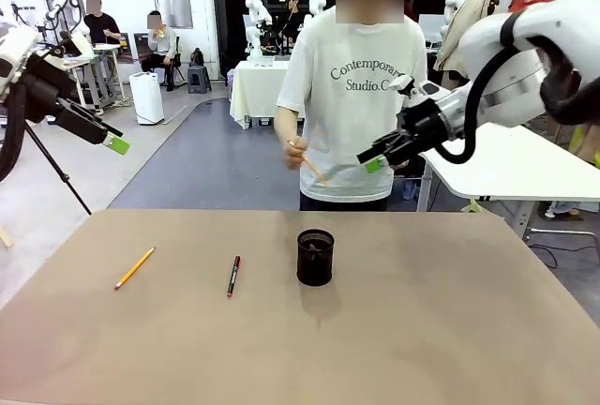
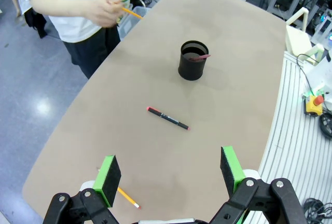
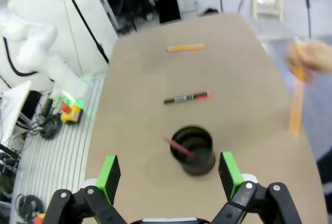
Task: Place the pens into the pen holder.
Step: Pick up a writing instrument from the table and place it into the Pen holder.
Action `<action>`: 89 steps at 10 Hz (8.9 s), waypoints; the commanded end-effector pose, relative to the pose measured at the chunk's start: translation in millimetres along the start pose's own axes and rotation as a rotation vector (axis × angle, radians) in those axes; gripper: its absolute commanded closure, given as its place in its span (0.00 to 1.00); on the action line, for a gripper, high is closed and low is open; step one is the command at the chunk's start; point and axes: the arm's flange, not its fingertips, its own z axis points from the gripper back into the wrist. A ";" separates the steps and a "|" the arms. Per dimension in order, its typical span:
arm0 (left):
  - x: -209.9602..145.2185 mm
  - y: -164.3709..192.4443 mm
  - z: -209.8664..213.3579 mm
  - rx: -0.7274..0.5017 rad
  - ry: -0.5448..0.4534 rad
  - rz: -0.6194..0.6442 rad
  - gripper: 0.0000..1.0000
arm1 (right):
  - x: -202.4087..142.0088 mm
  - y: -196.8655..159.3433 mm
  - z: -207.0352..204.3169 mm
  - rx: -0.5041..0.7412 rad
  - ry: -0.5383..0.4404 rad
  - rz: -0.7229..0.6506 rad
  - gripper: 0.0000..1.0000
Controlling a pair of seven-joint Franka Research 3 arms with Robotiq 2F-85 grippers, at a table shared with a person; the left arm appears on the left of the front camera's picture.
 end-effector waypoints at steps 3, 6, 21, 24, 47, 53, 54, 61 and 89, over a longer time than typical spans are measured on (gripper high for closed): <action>0.5 -0.3 1.7 0.003 -0.002 -0.002 0.00 | -1.9 52.9 48.7 -0.152 0.180 -0.140 0.00; 0.5 -0.3 1.7 0.003 -0.002 -0.002 0.00 | -19.2 78.6 90.4 -0.241 0.242 -0.213 0.00; 0.5 -0.3 1.7 0.003 -0.002 -0.002 0.00 | -47.5 64.4 143.6 -0.349 0.183 0.118 0.00; 0.5 -0.3 1.7 0.003 -0.002 -0.002 0.00 | -47.5 64.4 143.6 -0.349 0.183 0.118 0.00; -9.2 10.7 -31.5 0.321 0.269 0.226 0.00 | -47.5 64.4 143.6 -0.349 0.183 0.118 0.00; -33.6 28.9 -73.2 0.608 0.382 0.316 0.00 | -47.5 64.4 143.6 -0.349 0.183 0.118 0.00; -40.7 32.6 -79.4 0.592 0.435 0.372 0.00 | -47.5 64.4 143.6 -0.349 0.183 0.118 0.00; -45.9 35.9 -81.2 0.575 0.413 0.343 0.00 | -47.5 64.4 143.6 -0.349 0.183 0.118 0.00; -16.2 16.4 -329.1 0.510 0.627 0.800 0.00 | -47.5 64.4 143.6 -0.349 0.183 0.118 0.00</action>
